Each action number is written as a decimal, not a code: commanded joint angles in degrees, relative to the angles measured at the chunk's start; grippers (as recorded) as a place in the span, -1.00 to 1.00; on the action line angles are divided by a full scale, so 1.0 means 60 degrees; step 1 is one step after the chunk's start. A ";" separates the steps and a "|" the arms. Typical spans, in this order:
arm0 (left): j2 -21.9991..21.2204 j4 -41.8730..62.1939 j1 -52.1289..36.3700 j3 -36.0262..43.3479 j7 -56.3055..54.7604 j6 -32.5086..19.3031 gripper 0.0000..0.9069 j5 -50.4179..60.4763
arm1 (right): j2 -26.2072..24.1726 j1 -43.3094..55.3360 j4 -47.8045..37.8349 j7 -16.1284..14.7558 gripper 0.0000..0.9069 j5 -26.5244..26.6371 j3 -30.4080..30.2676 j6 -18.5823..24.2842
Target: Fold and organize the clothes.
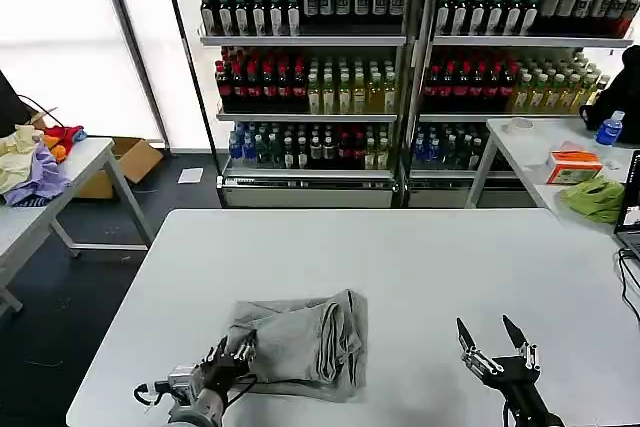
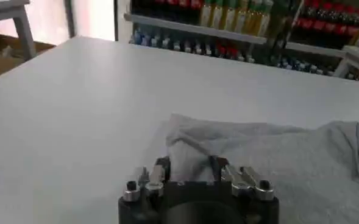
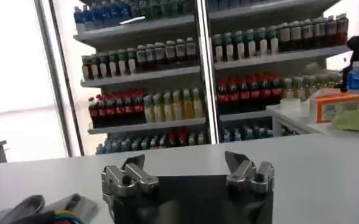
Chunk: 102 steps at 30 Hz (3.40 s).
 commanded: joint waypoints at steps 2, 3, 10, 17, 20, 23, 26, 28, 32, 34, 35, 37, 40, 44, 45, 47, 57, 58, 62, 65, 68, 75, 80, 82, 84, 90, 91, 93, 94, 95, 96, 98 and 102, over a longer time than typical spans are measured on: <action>-0.0199 0.0061 -0.0067 0.0126 -0.0666 -0.0109 -0.91 -0.1561 | 0.0009 0.0043 -0.0022 0.0011 1.00 0.0000 -0.0035 0.0009; -0.0223 0.0064 -0.0091 0.0084 -0.0742 -0.0191 -0.91 -0.1983 | 0.0013 0.0059 -0.0033 0.0012 1.00 0.0002 -0.0048 0.0014; -0.0336 -0.0231 -0.0098 -0.0601 -0.1091 -0.0860 -0.91 -0.3115 | -0.0038 0.0121 -0.0149 0.0012 1.00 0.0029 -0.0067 0.0078; -0.0046 -0.1295 0.0029 -0.2444 -0.1215 -0.0670 -0.91 -0.3989 | -0.0128 0.0214 -0.0203 0.0024 1.00 0.0082 -0.0041 0.0126; 0.0469 -0.1529 0.0023 -0.4121 -0.1115 -0.0408 -0.91 -0.4683 | -0.0163 0.0246 -0.0216 0.0031 1.00 0.0103 -0.0062 0.0131; 0.1310 -0.1485 0.0121 -0.5411 -0.0946 -0.0202 -0.91 -0.5573 | -0.0208 0.0281 -0.0237 0.0035 1.00 0.0119 -0.0093 0.0135; 0.2130 -0.1376 0.0202 -0.6259 -0.0904 -0.0140 -0.91 -0.6142 | -0.0232 0.0313 -0.0240 0.0041 1.00 0.0132 -0.0125 0.0144; 0.2670 -0.1345 0.0248 -0.6657 -0.0933 -0.0120 -0.91 -0.6437 | -0.0239 0.0313 -0.0229 0.0040 1.00 0.0140 -0.0157 0.0152; 0.3262 -0.1424 0.0200 -0.7052 -0.0990 0.0017 -0.91 -0.6637 | -0.0245 0.0277 -0.0187 0.0043 1.00 0.0132 -0.0202 0.0154; 0.3323 -0.1530 0.0031 -0.7090 -0.1054 0.0138 -0.91 -0.6633 | -0.0233 0.0240 -0.0149 0.0049 1.00 0.0144 -0.0209 0.0153; 0.3305 -0.1587 -0.0004 -0.7033 -0.1102 0.0158 -0.91 -0.6631 | -0.0232 0.0224 -0.0134 0.0053 1.00 0.0181 -0.0213 0.0146; 0.3150 -0.1936 -0.0172 -0.6675 -0.1351 0.0202 -0.91 -0.6588 | -0.0220 0.0157 -0.0088 0.0071 1.00 0.0251 -0.0228 0.0122; 0.2842 -0.2477 -0.0381 -0.5772 -0.1431 0.0203 -0.91 -0.5956 | -0.0164 0.0081 -0.0113 0.0137 1.00 0.0053 -0.0258 0.0283; 0.2138 -0.2972 -0.0670 -0.3546 -0.1397 0.0209 -0.91 -0.4390 | -0.0056 0.0037 -0.0116 0.0096 1.00 -0.0103 -0.0330 0.0273; 0.1997 -0.2973 -0.0704 -0.3104 -0.1419 0.0207 -0.91 -0.4100 | -0.0035 0.0026 -0.0091 0.0079 1.00 -0.0127 -0.0336 0.0267; 0.1590 -0.2764 -0.0924 -0.1698 -0.1440 0.0191 -0.91 -0.3358 | 0.0048 -0.0017 0.0059 0.0069 1.00 -0.0226 -0.0364 0.0240; -0.1323 0.0498 -0.3286 0.3185 -0.1955 -0.0335 -0.91 -0.1928 | 0.0709 -0.0633 0.0577 0.0053 1.00 -0.0734 -0.0405 0.0279; -0.1593 0.0779 -0.3426 0.3340 -0.2074 -0.0369 -0.91 -0.1909 | 0.0756 -0.0737 0.0607 0.0051 1.00 -0.0799 -0.0406 0.0323; -0.2372 0.1549 -0.3702 0.4083 -0.2207 -0.0446 -0.82 -0.1924 | 0.0988 -0.0899 0.0717 0.0107 1.00 -0.0993 -0.0382 0.0289; -0.2892 0.1872 -0.3758 0.4502 -0.2197 -0.0295 1.00 -0.1899 | 0.1028 -0.0844 0.0769 0.0266 1.00 -0.1603 -0.0526 -0.0150; -0.3048 0.1991 -0.3723 0.4758 -0.2036 -0.0263 1.00 -0.1884 | 0.0855 -0.0639 0.0829 0.0484 1.00 -0.1650 -0.0782 -0.0830; -0.2871 0.0909 -0.3201 0.4035 -0.1662 -0.0169 1.00 -0.2346 | 0.0105 0.0773 0.0795 0.1504 1.00 -0.0389 -0.1482 -0.2605; -0.2376 -0.0358 -0.2836 0.3041 -0.0881 -0.0681 1.00 -0.2095 | -0.0155 0.2057 0.0260 0.2598 1.00 0.0524 -0.2812 -0.3580; -0.1949 -0.0712 -0.2682 0.2560 -0.0716 -0.0840 1.00 -0.1977 | -0.0121 0.2940 -0.0480 0.3242 1.00 0.0626 -0.3804 -0.3849; -0.1472 -0.0962 -0.2524 0.2100 -0.0563 -0.0875 1.00 -0.1812 | -0.0004 0.3385 -0.0846 0.3499 1.00 0.0799 -0.4262 -0.3999; -0.0262 -0.1119 -0.1948 -0.0344 0.0500 -0.1270 1.00 -0.0358 | 0.0190 0.5242 -0.2794 0.3904 1.00 0.1740 -0.5924 -0.4753; -0.0077 -0.1091 -0.1851 -0.0835 0.0624 -0.1381 1.00 -0.0104 | 0.0244 0.5524 -0.3133 0.3980 1.00 0.2038 -0.6139 -0.4864; 0.0175 -0.1132 -0.1737 -0.1401 0.0667 -0.1399 1.00 -0.0184 | 0.0315 0.5888 -0.3404 0.4031 0.36 0.2723 -0.6339 -0.5156; 0.0255 -0.1159 -0.1697 -0.1680 0.0665 -0.1403 1.00 -0.0303 | 0.0365 0.6017 -0.3548 0.4102 -0.33 0.2973 -0.6462 -0.5282; 0.0328 -0.1168 -0.1638 -0.1878 0.0663 -0.1402 1.00 -0.0439 | 0.0445 0.6119 -0.3680 0.4208 -1.00 0.3187 -0.6536 -0.5287; 0.0380 -0.1210 -0.1580 -0.2104 0.0643 -0.1385 1.00 -0.0659 | 0.0505 0.6195 -0.3760 0.4248 -1.00 0.3226 -0.6578 -0.5285; 0.0394 -0.1241 -0.1522 -0.2260 0.0561 -0.1348 1.00 -0.0967 | 0.0585 0.6246 -0.3820 0.4271 -1.00 0.3172 -0.6626 -0.5211; 0.0346 -0.1284 -0.1426 -0.2399 0.0453 -0.1323 1.00 -0.1378 | 0.0474 0.5999 -0.3483 0.4253 -1.00 0.2734 -0.6555 -0.4954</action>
